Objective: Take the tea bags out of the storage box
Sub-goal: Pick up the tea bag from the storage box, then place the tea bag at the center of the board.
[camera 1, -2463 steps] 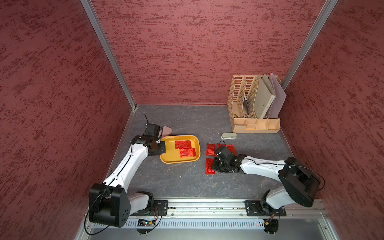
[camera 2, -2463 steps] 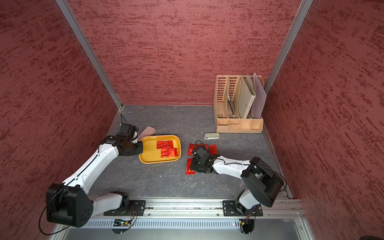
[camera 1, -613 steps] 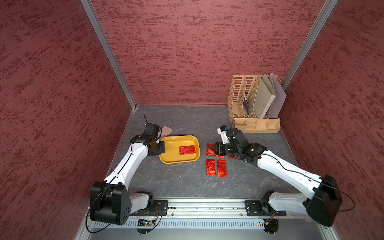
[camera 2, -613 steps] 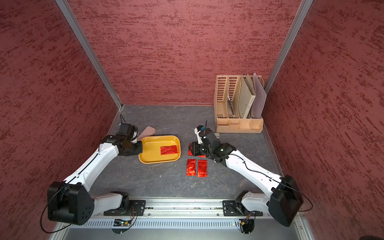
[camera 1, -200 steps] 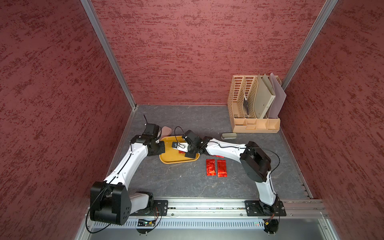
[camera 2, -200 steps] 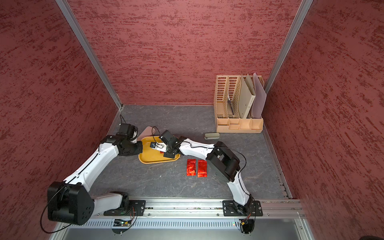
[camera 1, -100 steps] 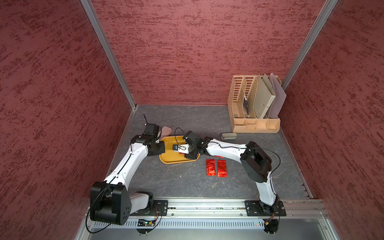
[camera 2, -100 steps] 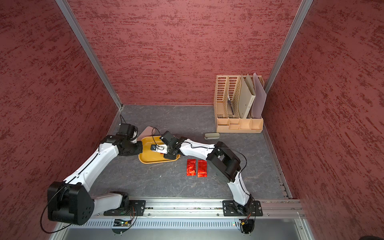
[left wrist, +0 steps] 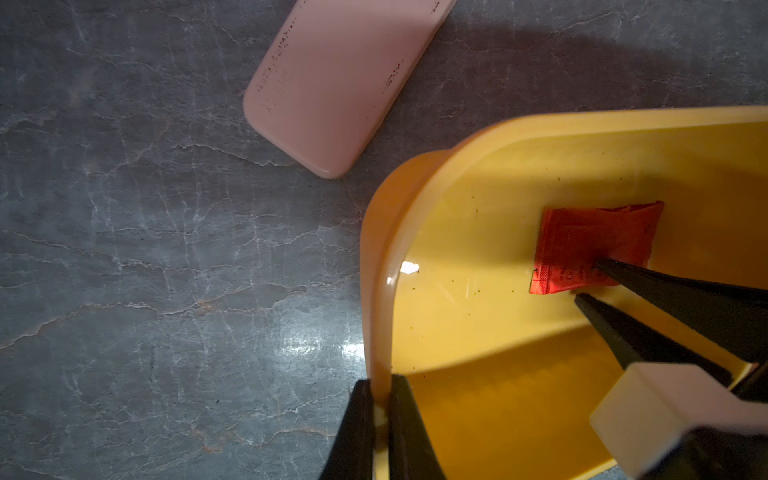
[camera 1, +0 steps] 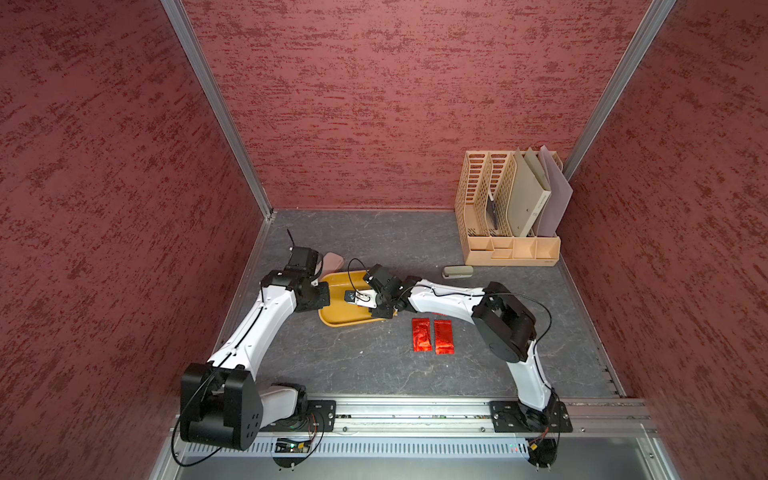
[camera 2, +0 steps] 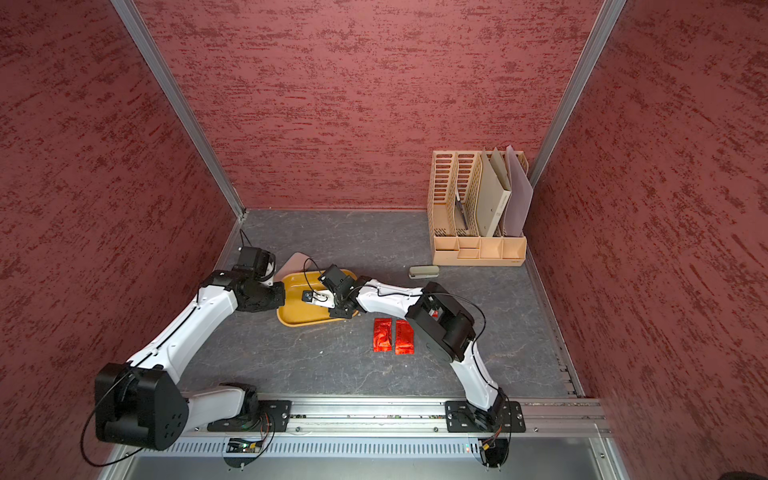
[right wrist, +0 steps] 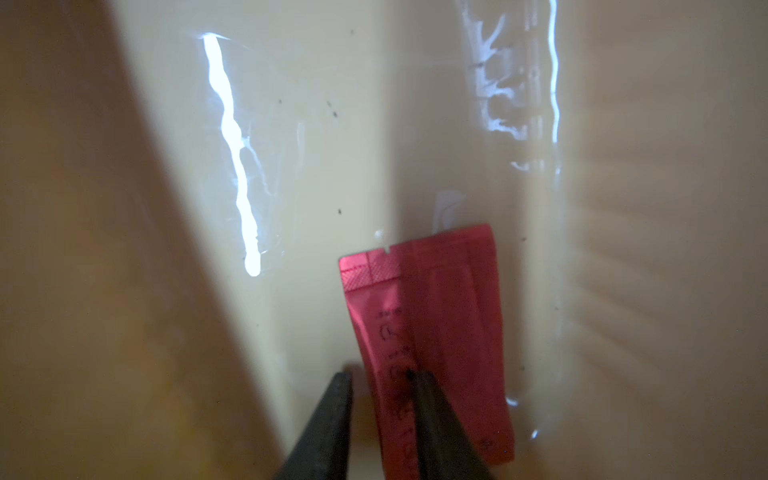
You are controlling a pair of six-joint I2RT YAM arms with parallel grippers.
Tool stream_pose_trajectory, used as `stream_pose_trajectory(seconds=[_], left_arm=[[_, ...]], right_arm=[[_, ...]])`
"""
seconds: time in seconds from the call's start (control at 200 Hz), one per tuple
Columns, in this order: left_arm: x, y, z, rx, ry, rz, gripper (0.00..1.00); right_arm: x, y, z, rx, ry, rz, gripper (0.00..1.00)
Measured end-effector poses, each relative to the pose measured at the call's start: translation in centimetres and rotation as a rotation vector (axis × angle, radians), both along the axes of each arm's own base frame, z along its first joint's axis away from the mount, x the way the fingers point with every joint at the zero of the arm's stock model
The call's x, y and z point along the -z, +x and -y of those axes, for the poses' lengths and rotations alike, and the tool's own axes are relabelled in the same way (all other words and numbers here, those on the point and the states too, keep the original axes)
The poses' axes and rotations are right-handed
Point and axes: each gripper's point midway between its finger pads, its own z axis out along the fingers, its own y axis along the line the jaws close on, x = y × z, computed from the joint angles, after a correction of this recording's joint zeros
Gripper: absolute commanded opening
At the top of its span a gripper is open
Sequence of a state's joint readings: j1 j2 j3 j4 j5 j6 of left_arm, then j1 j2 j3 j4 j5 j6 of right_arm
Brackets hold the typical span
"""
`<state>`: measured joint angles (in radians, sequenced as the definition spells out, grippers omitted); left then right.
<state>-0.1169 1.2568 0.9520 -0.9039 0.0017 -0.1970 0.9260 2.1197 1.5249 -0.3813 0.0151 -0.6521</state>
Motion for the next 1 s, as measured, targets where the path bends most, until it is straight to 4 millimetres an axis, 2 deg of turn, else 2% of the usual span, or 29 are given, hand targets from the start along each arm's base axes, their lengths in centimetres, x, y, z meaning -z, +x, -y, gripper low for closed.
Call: stream_pose_trajectory(seconds=[0.055, 0.175, 0.331, 0.461, 0.666, 0.831, 0.902, 0.997], left_arm=[[0.0, 0.0, 0.0, -0.001, 0.0, 0.0, 0.0], [0.0, 0.0, 0.0, -0.001, 0.0, 0.0, 0.0], [0.0, 0.0, 0.0, -0.001, 0.0, 0.0, 0.0], [0.0, 0.0, 0.0, -0.001, 0.0, 0.0, 0.0], [0.0, 0.0, 0.0, -0.001, 0.0, 0.0, 0.0], [0.0, 0.0, 0.0, -0.001, 0.0, -0.001, 0.0], [0.0, 0.0, -0.1, -0.002, 0.0, -0.002, 0.0], [0.0, 0.0, 0.0, -0.002, 0.0, -0.001, 0.0]], right_arm=[[-0.2, 0.2, -0.1, 0.012, 0.007, 0.004, 0.08], [-0.5, 0.5, -0.2, 0.037, 0.024, 0.007, 0.0], [-1.3, 0.5, -0.3, 0.059, 0.046, 0.004, 0.0], [-2.9, 0.5, -0.4, 0.079, 0.08, 0.007, 0.0], [-6.7, -0.1, -0.3, 0.16, 0.174, -0.045, 0.0], [-11.2, -0.8, 0.2, 0.303, 0.279, -0.136, 0.0], [-13.2, -1.3, 1.3, 0.39, 0.314, -0.178, 0.0], [-15.6, -2.4, 4.0, 0.539, 0.33, -0.225, 0.0]])
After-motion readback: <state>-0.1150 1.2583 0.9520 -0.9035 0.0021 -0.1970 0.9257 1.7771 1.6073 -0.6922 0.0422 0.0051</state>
